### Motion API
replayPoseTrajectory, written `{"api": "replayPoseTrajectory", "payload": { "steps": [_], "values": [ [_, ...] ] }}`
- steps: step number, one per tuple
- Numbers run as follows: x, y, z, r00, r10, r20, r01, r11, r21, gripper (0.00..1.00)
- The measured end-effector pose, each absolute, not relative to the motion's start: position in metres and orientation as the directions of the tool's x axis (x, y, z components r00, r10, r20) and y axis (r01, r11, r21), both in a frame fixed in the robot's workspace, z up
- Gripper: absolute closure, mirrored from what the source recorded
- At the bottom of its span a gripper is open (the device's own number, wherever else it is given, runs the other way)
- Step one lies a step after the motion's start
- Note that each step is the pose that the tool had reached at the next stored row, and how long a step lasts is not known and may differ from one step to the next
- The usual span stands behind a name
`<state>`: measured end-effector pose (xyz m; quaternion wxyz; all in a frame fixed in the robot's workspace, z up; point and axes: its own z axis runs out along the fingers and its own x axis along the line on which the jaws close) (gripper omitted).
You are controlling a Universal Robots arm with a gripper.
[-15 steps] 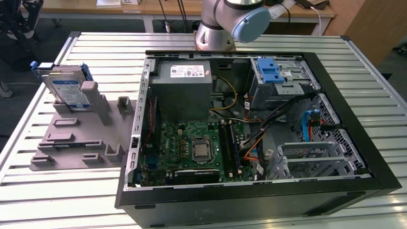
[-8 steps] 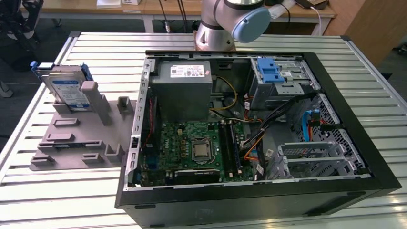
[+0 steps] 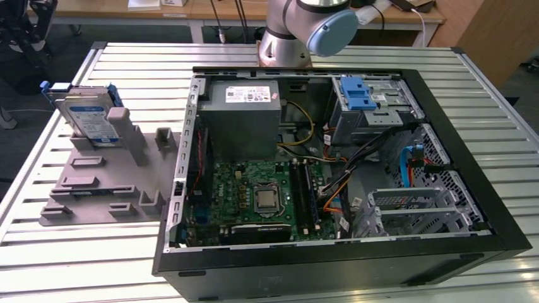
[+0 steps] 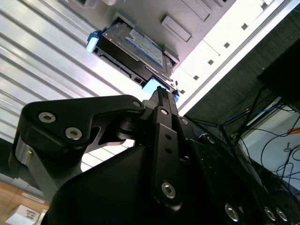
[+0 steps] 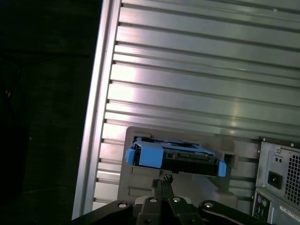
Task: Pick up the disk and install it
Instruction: 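Pick up the disk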
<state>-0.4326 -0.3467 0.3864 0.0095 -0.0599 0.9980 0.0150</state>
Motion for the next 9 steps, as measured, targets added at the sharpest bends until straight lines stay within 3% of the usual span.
{"api": "replayPoseTrajectory", "payload": {
  "steps": [9],
  "values": [
    [-0.4326, -0.3468, 0.3864, -0.990, -0.142, -0.021, -0.143, 0.989, 0.029, 0.89]
  ]
}}
